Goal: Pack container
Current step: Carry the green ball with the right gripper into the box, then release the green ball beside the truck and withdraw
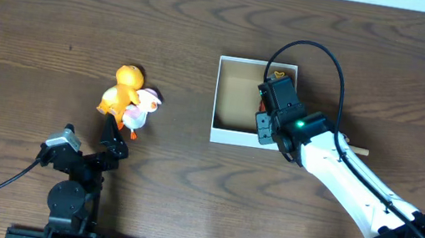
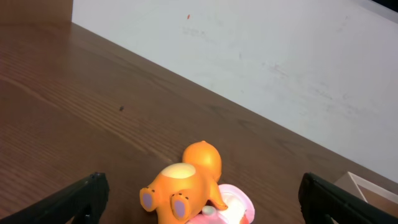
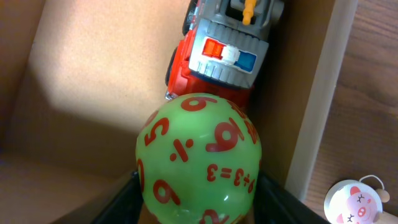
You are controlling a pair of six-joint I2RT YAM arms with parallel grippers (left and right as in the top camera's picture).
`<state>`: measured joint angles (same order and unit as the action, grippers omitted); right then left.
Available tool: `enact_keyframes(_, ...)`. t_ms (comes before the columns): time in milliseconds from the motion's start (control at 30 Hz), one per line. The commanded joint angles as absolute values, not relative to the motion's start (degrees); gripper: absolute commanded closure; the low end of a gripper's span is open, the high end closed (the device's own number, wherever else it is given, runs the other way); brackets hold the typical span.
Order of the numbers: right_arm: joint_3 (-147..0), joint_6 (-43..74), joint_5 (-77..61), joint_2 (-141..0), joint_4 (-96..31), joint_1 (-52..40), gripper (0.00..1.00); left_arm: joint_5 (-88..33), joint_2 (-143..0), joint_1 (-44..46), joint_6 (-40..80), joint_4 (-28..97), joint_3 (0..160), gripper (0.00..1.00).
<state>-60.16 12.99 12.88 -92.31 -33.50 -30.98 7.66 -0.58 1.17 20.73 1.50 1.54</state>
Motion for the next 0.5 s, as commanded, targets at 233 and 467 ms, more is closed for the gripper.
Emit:
enact_keyframes(233,-60.88,13.23,13.74,-92.33,-32.16,-31.03,0.39,8.12,-0.34,1.10,19.97,3.40,0.23,0.02)
enact_keyframes(467,-63.26,13.23,13.74,-90.24,-32.38,-31.03,0.43,8.14,-0.34,1.10,19.97,3.40,0.23,0.02)
